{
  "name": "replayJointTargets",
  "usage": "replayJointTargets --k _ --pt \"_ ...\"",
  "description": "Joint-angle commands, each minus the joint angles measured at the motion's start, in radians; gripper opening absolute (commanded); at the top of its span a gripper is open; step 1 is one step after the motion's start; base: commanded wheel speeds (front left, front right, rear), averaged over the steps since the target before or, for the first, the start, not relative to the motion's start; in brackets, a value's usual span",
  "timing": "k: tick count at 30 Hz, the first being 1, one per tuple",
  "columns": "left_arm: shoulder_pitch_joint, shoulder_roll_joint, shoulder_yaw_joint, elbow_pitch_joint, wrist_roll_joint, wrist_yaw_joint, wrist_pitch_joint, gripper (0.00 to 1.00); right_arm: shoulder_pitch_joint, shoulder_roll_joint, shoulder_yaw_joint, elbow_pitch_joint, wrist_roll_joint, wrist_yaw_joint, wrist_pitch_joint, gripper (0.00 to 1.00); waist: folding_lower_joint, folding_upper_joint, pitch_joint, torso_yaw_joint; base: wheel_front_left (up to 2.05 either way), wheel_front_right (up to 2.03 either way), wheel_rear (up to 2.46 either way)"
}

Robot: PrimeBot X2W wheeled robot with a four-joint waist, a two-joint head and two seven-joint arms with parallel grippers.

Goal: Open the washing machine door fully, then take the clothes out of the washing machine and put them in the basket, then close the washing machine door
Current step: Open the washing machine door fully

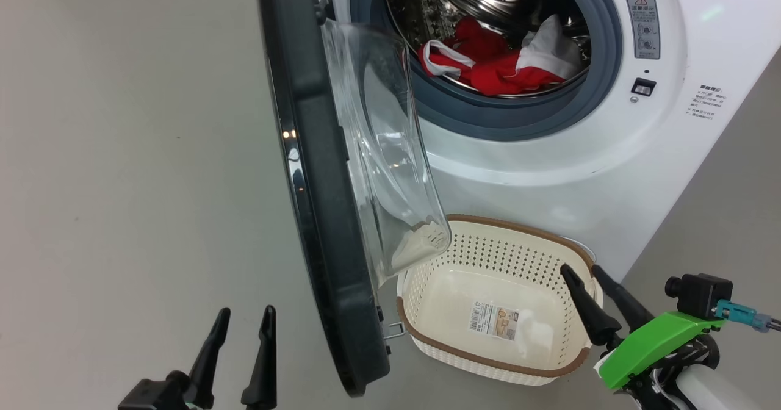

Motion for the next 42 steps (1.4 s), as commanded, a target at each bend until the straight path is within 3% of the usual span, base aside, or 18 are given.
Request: replayJointTargets --k 1,10,20,28,42 --pt "-0.008 0.008 0.037 -0.019 0.010 -0.009 -0.012 1.00 -0.002 -0.001 -0.005 -0.013 -0.040 0.008 -0.013 1.00 0.0000 0.0000 -0.001 0.000 0.00 0.00 0.00" --pt "-0.005 0.008 0.039 -0.018 0.013 -0.011 -0.012 1.00 0.076 0.065 -0.201 -0.028 -0.404 0.008 -0.013 1.00 0.0000 0.0000 -0.005 -0.001 0.00 0.00 0.00" --pt "-0.010 0.008 0.040 -0.023 0.011 -0.013 -0.012 1.00 0.168 0.163 -0.436 -0.155 -0.780 0.008 -0.013 1.00 0.0000 0.0000 -0.002 0.004 0.00 0.00 0.00" --pt "-0.008 0.008 0.042 -0.025 0.013 -0.013 -0.012 1.00 0.214 0.207 -0.483 -0.184 -0.843 0.008 -0.013 1.00 0.0000 0.0000 -0.006 0.007 0.00 0.00 0.00" --pt "-0.008 0.008 0.043 -0.025 0.015 -0.012 -0.012 1.00 0.217 0.210 -0.475 -0.179 -0.855 0.008 -0.014 1.00 0.0000 0.0000 -0.010 0.006 0.00 0.00 0.00"
